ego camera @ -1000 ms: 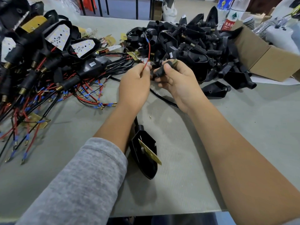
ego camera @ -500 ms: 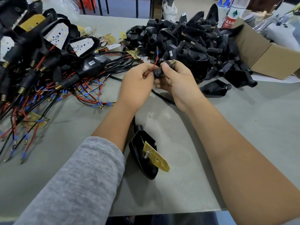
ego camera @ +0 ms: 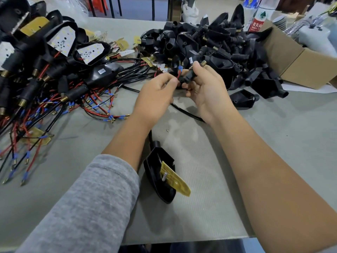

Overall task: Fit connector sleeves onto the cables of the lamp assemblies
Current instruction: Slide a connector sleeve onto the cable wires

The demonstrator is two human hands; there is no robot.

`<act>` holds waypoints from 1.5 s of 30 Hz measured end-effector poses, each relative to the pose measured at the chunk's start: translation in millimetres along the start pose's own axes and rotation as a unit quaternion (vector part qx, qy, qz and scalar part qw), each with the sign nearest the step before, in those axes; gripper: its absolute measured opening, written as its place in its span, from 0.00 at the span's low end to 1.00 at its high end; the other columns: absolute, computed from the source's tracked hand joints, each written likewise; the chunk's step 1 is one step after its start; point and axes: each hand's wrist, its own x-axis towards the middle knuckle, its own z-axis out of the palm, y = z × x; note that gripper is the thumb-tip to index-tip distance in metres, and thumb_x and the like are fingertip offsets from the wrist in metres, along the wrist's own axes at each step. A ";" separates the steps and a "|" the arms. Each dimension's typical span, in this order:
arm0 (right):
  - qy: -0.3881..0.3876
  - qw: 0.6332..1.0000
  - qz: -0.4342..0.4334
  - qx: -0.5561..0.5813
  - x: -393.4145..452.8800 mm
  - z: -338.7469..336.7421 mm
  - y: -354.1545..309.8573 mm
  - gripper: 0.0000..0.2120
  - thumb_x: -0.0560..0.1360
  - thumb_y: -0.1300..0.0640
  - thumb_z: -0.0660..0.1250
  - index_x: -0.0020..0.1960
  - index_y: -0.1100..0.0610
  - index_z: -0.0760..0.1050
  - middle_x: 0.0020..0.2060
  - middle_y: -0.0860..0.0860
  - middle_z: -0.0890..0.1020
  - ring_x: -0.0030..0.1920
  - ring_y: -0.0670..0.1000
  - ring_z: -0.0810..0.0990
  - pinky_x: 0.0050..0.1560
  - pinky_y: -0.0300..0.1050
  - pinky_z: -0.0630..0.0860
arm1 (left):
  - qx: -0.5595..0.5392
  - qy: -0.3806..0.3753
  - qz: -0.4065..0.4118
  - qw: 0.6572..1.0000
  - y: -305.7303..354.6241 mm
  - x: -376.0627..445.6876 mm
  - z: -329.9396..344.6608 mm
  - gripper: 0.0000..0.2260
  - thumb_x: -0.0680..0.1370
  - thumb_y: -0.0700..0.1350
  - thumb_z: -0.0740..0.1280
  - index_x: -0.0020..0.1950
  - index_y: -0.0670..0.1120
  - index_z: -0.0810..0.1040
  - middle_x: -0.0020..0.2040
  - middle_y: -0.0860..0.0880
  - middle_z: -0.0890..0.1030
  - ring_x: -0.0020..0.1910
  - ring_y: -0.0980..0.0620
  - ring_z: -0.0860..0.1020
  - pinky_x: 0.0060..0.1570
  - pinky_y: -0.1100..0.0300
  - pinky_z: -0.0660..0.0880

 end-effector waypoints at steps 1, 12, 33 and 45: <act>-0.018 1.000 0.004 0.001 -0.6 0.1 -1.1 0.08 0.81 0.56 0.62 0.43 0.57 0.71 0.46 0.57 0.82 0.33 0.48 0.77 0.31 0.41 0.69 | 0.001 -0.006 0.005 1.000 0.5 -0.7 0.1 0.10 0.82 0.48 0.59 0.44 0.50 0.77 0.31 0.52 0.75 0.31 0.58 0.72 0.36 0.63 0.69; -0.031 0.999 0.005 0.016 -4.1 2.7 -0.6 0.07 0.81 0.60 0.62 0.47 0.62 0.73 0.40 0.57 0.82 0.36 0.51 0.81 0.37 0.41 0.78 | -0.017 -0.005 -0.013 1.000 -2.4 3.4 -1.0 0.10 0.83 0.47 0.60 0.44 0.48 0.76 0.31 0.52 0.78 0.32 0.55 0.76 0.41 0.56 0.73; 0.009 1.000 0.018 -0.013 -1.8 1.1 2.2 0.06 0.81 0.59 0.62 0.46 0.58 0.74 0.39 0.54 0.81 0.35 0.51 0.81 0.37 0.40 0.78 | -0.091 0.059 -0.026 0.994 -2.4 8.2 -7.5 0.09 0.79 0.43 0.67 0.44 0.56 0.81 0.42 0.49 0.80 0.42 0.58 0.74 0.44 0.71 0.71; 0.029 0.980 0.047 0.193 4.9 -10.2 1.4 0.11 0.84 0.55 0.56 0.58 0.61 0.71 0.45 0.56 0.85 0.46 0.52 0.86 0.42 0.42 0.81 | -0.090 0.000 -0.004 0.996 0.7 3.6 -4.2 0.05 0.76 0.47 0.71 0.40 0.54 0.84 0.34 0.45 0.71 0.35 0.51 0.66 0.37 0.62 0.65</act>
